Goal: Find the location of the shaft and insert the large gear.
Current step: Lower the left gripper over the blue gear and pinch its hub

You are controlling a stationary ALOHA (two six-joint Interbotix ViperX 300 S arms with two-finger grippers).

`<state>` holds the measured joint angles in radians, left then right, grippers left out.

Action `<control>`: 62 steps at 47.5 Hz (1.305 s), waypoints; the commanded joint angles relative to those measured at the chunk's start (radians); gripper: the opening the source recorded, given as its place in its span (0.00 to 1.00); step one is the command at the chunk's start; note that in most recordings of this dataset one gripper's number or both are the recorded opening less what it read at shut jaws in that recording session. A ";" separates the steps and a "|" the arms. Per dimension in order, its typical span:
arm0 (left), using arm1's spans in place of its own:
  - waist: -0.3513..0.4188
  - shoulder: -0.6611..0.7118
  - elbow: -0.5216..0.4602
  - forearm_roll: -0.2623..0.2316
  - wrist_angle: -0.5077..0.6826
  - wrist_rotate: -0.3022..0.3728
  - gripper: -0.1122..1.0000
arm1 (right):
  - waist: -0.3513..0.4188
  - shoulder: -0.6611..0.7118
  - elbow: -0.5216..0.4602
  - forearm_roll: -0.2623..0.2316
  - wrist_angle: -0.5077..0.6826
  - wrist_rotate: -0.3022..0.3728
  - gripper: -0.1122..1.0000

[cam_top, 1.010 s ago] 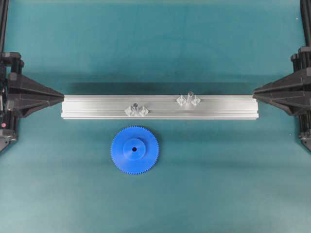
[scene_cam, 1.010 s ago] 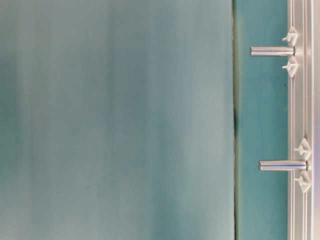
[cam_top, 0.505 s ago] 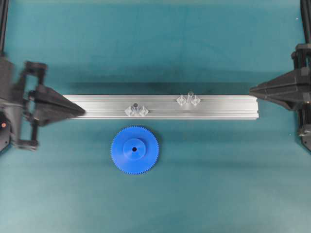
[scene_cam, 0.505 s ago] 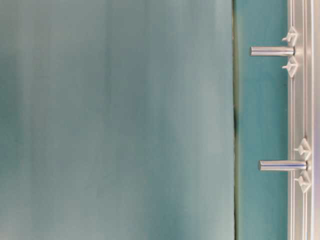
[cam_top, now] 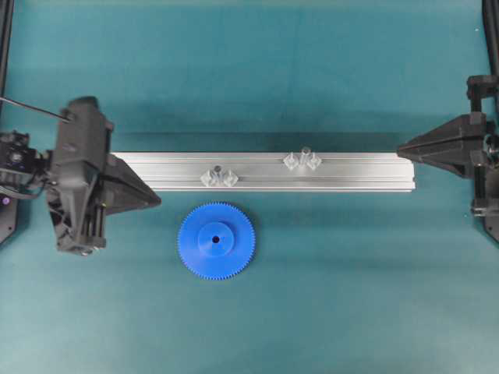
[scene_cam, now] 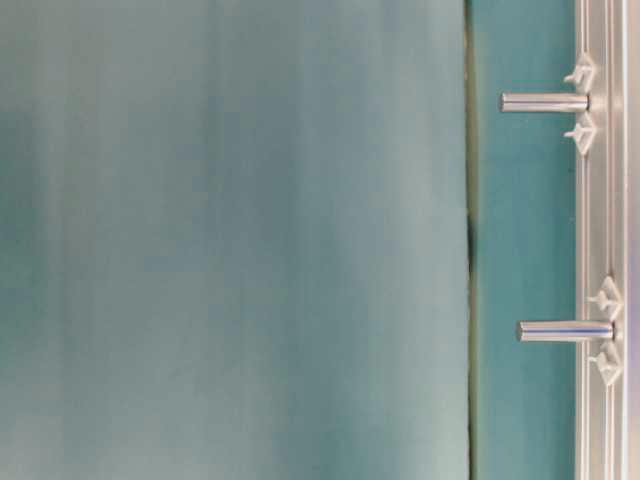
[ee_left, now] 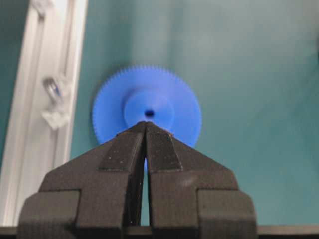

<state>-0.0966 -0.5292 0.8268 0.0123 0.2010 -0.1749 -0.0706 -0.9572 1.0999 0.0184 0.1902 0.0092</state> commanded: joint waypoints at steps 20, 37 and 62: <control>-0.048 0.207 -0.107 0.008 0.012 0.008 0.83 | -0.021 0.005 -0.021 0.000 0.009 0.006 0.11; -0.049 0.390 -0.173 0.009 0.014 0.074 0.92 | -0.021 -0.015 -0.017 0.000 0.054 0.034 0.11; -0.044 0.575 -0.256 0.011 0.015 0.107 0.92 | -0.021 -0.044 0.008 0.002 0.052 0.037 0.11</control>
<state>-0.1411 0.0491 0.5983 0.0199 0.2209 -0.0706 -0.0905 -1.0063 1.1167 0.0184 0.2485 0.0368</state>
